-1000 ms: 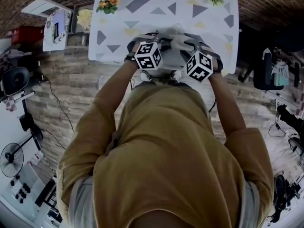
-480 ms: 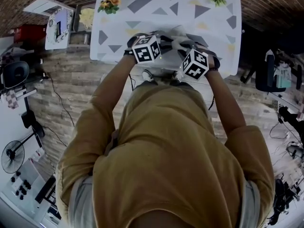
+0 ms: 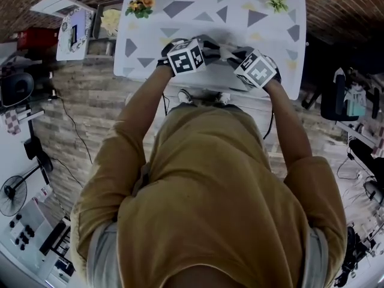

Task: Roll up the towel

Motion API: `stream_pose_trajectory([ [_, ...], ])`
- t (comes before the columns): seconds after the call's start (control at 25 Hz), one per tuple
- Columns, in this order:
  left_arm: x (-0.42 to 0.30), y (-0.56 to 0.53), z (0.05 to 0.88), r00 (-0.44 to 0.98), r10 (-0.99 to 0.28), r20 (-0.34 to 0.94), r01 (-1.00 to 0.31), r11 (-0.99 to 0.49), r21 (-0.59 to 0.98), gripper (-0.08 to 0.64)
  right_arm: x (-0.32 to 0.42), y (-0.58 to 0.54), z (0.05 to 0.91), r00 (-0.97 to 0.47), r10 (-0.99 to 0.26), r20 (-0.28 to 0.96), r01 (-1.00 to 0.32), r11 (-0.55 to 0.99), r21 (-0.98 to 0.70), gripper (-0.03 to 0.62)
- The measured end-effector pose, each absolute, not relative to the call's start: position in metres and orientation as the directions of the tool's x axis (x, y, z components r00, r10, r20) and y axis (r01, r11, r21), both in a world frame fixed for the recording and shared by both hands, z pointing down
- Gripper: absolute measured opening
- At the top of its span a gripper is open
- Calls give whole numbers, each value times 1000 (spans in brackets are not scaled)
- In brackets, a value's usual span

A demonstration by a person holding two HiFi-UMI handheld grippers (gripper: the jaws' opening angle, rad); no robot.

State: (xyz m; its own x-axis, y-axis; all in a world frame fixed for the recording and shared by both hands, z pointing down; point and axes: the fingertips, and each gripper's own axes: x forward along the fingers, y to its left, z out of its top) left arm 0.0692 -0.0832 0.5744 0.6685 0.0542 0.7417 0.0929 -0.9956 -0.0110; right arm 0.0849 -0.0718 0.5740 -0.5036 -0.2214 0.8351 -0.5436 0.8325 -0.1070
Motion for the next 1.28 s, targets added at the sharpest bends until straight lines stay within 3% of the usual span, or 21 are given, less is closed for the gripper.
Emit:
stream_pose_trajectory([
  [0.2, 60, -87, 576, 692, 24, 722, 23, -1000, 12, 158, 84, -77, 576, -538, -182, 823, -548, 818, -177, 52],
  [0.48, 57, -107, 580, 701, 89, 708, 15, -994, 109, 138, 86, -92, 575, -620, -93, 779, -551, 759, -348, 52],
  [1.0, 60, -142, 586, 732, 214, 647, -59, -926, 374, 107, 106, -133, 577, -625, -107, 773, -609, 686, -398, 55],
  [1.28, 63, -154, 591, 720, 241, 651, -59, -913, 403, 106, 118, -145, 584, -640, -120, 759, -651, 609, -453, 55],
])
